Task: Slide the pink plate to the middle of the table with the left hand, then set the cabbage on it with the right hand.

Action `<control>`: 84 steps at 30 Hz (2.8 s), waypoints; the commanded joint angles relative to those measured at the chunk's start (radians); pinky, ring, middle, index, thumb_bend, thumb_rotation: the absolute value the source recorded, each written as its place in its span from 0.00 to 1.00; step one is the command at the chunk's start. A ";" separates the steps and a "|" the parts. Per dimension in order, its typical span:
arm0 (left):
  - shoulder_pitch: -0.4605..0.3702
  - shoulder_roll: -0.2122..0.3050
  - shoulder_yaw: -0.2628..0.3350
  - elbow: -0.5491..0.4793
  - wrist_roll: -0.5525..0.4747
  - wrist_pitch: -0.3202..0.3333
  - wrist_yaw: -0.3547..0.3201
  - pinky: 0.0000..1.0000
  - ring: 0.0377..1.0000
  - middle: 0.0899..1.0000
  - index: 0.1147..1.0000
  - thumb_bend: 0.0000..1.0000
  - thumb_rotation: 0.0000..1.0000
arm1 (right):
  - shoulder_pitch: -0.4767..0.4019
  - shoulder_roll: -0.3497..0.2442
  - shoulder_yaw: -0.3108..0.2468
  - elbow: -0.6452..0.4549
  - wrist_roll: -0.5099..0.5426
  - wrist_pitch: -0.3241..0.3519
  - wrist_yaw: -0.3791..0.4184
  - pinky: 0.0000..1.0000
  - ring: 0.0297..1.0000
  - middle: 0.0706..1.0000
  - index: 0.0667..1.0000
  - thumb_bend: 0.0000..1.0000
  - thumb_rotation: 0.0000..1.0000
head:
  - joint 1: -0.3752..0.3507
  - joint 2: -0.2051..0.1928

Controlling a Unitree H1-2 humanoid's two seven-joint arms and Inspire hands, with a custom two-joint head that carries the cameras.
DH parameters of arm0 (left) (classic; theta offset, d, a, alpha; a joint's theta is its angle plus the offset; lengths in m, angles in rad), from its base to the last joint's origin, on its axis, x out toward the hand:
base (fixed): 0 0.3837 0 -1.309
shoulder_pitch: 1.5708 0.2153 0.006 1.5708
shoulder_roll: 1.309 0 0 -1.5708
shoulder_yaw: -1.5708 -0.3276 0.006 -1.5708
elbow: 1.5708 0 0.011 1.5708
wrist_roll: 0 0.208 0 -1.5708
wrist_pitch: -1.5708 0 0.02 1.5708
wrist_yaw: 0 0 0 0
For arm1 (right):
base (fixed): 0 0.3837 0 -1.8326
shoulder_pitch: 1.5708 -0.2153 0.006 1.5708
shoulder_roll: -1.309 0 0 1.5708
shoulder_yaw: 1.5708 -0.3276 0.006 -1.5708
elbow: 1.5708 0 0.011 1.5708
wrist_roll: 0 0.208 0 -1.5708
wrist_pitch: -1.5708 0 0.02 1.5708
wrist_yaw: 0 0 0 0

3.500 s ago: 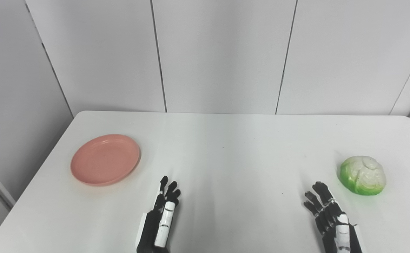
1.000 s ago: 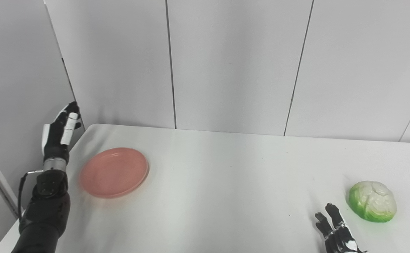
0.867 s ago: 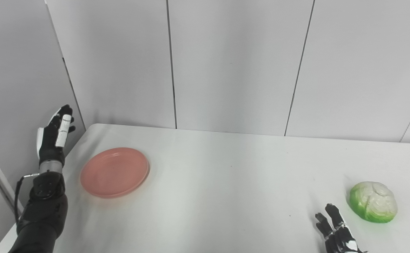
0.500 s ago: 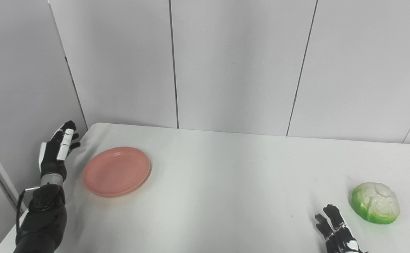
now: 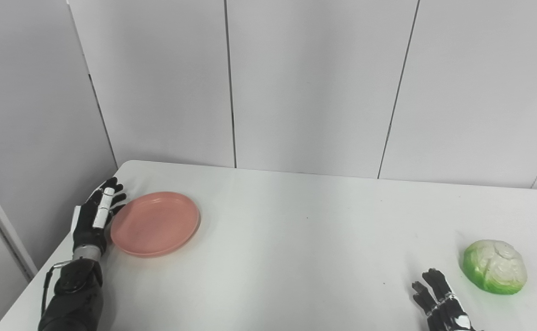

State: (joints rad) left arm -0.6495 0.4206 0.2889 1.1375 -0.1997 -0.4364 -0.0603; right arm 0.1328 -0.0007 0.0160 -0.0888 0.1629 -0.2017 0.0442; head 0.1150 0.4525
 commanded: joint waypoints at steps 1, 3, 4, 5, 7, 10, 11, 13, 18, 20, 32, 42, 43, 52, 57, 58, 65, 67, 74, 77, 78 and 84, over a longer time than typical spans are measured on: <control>-0.021 -0.032 -0.023 -0.002 -0.001 -0.001 -0.031 0.70 0.77 0.79 0.77 0.81 0.82 | 0.087 0.016 0.016 0.000 -0.005 0.046 0.004 0.89 0.86 0.90 0.88 0.79 1.00 | -0.003 0.000; -0.017 -0.044 -0.038 -0.008 0.005 -0.006 -0.049 0.71 0.78 0.79 0.76 0.82 0.82 | 0.087 0.017 0.017 -0.002 -0.006 0.049 0.003 0.89 0.86 0.90 0.88 0.79 1.00 | -0.004 0.001; -0.014 -0.052 -0.044 -0.015 0.005 -0.004 -0.055 0.71 0.78 0.79 0.75 0.83 0.82 | 0.087 0.018 0.018 -0.003 -0.009 0.049 0.003 0.89 0.86 0.90 0.88 0.79 1.00 | -0.006 0.003; -0.012 -0.058 -0.051 -0.023 0.004 -0.002 -0.059 0.72 0.78 0.79 0.74 0.83 0.81 | 0.088 0.017 0.019 -0.003 -0.011 0.048 0.004 0.89 0.86 0.90 0.88 0.79 1.00 | -0.006 0.003; -0.006 -0.069 -0.059 -0.040 -0.001 0.003 -0.066 0.71 0.78 0.78 0.73 0.83 0.81 | 0.089 0.018 0.020 -0.004 -0.011 0.045 0.006 0.89 0.86 0.90 0.88 0.79 1.00 | -0.008 0.004; 0.005 -0.084 -0.064 -0.072 -0.010 0.012 -0.080 0.70 0.77 0.78 0.71 0.86 0.81 | 0.090 0.020 0.021 -0.006 -0.012 0.046 0.005 0.88 0.85 0.89 0.89 0.78 1.00 | -0.014 0.006; 0.011 -0.092 -0.063 -0.092 -0.018 0.019 -0.090 0.70 0.77 0.78 0.71 0.86 0.81 | 0.090 0.020 0.022 -0.008 -0.013 0.049 0.005 0.88 0.85 0.89 0.89 0.78 1.00 | -0.014 0.006; 0.023 -0.108 -0.059 -0.133 -0.029 0.032 -0.100 0.69 0.77 0.78 0.71 0.85 0.81 | 0.090 0.020 0.023 -0.010 -0.013 0.054 0.004 0.88 0.85 0.89 0.89 0.78 1.00 | -0.014 0.006; 0.054 -0.152 -0.053 -0.260 -0.042 0.089 -0.093 0.69 0.77 0.79 0.71 0.84 0.82 | 0.088 0.016 0.025 -0.010 -0.013 0.059 0.007 0.87 0.85 0.88 0.89 0.79 1.00 | -0.017 0.009; 0.063 -0.173 -0.060 -0.312 -0.026 0.124 -0.064 0.70 0.77 0.79 0.71 0.84 0.83 | 0.087 0.015 0.026 -0.010 -0.014 0.061 0.007 0.87 0.85 0.88 0.89 0.79 1.00 | -0.017 0.009; 0.073 -0.312 -0.126 -0.409 0.082 0.194 0.108 0.71 0.78 0.80 0.75 0.70 0.92 | 0.092 0.028 0.040 -0.017 -0.032 0.073 0.002 0.87 0.84 0.88 0.88 0.80 1.00 | -0.061 0.019; 0.105 -0.412 -0.153 -0.470 0.095 0.266 0.166 0.73 0.79 0.82 0.76 0.70 0.98 | 0.098 0.048 0.070 -0.044 -0.049 0.091 -0.017 0.82 0.81 0.86 0.85 0.80 1.00 | -0.155 0.045; 0.112 -0.421 -0.156 -0.485 0.091 0.276 0.164 0.73 0.79 0.82 0.76 0.70 0.98 | 0.099 0.050 0.075 -0.048 -0.052 0.094 -0.020 0.82 0.81 0.85 0.85 0.80 1.00 | -0.175 0.050; 0.159 -0.497 -0.156 -0.620 0.035 0.400 0.147 0.78 0.82 0.84 0.75 0.67 0.95 | 0.103 0.064 0.114 -0.068 -0.086 0.106 -0.049 0.80 0.80 0.84 0.84 0.83 0.97 | -0.248 0.073; 0.182 -0.518 -0.154 -0.695 0.003 0.484 0.132 0.78 0.83 0.84 0.75 0.66 0.96 | 0.106 0.073 0.135 -0.082 -0.105 0.114 -0.065 0.81 0.81 0.85 0.84 0.84 0.97 | -0.272 0.087; 0.188 -0.522 -0.156 -0.712 0.003 0.498 0.132 0.78 0.83 0.85 0.75 0.65 0.97 | 0.106 0.075 0.141 -0.086 -0.110 0.117 -0.069 0.81 0.81 0.85 0.84 0.84 0.97 | -0.291 0.097; 0.210 -0.546 -0.167 -0.794 0.002 0.579 0.141 0.79 0.84 0.85 0.73 0.65 0.96 | 0.102 0.089 0.177 -0.122 -0.137 0.154 -0.099 0.82 0.82 0.85 0.84 0.85 0.99 | -0.355 0.124; 0.212 -0.548 -0.170 -0.802 0.007 0.588 0.141 0.77 0.83 0.84 0.74 0.65 0.96 | 0.100 0.092 0.186 -0.126 -0.147 0.161 -0.109 0.82 0.82 0.86 0.84 0.85 1.00 | -0.375 0.128; 0.221 -0.545 -0.172 -0.820 0.012 0.609 0.138 0.77 0.82 0.83 0.75 0.66 0.95 | 0.096 0.101 0.215 -0.145 -0.179 0.190 -0.141 0.83 0.82 0.87 0.86 0.84 1.00 | -0.407 0.132; 0.225 -0.541 -0.167 -0.821 0.000 0.616 0.130 0.79 0.83 0.84 0.76 0.67 0.95 | 0.094 0.098 0.224 -0.143 -0.215 0.159 -0.160 0.81 0.82 0.87 0.87 0.80 1.00 | -0.431 0.129; 0.227 -0.541 -0.167 -0.824 -0.002 0.618 0.129 0.79 0.84 0.84 0.76 0.67 0.96 | 0.095 0.095 0.226 -0.142 -0.229 0.142 -0.167 0.81 0.82 0.88 0.88 0.78 1.00 | -0.437 0.127; 0.240 -0.546 -0.157 -0.823 -0.011 0.622 0.124 0.81 0.86 0.86 0.76 0.67 0.95 | 0.110 0.087 0.206 -0.236 -0.325 0.080 -0.230 0.79 0.82 0.89 0.90 0.71 0.96 | -0.446 0.125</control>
State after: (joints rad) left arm -0.4247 -0.1242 0.1288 0.3133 -0.1992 0.1604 0.0611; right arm 0.1379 0.0409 0.2298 -0.2627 -0.1373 -0.0527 -0.1613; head -0.3313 0.5768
